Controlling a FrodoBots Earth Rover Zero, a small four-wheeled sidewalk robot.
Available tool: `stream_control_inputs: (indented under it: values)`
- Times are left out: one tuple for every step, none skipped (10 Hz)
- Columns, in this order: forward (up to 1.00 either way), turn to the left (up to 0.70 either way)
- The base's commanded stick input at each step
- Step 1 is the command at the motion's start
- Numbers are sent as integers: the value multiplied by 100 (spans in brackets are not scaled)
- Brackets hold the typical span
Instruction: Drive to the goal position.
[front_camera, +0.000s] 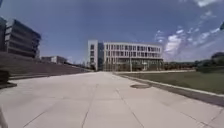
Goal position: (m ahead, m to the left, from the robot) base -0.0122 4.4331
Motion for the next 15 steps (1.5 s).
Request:
stream_control_inputs:
  values:
    - [70, 0]
    - [70, 0]
    - [70, 9]
    - [70, 27]
    - [70, 15]
    - [70, 0]
    - [70, 0]
    - [70, 0]
    - [70, 0]
    - [70, 0]
    - [70, 0]
    - [70, 0]
    - [70, 0]
    - [70, 0]
    - [70, 0]
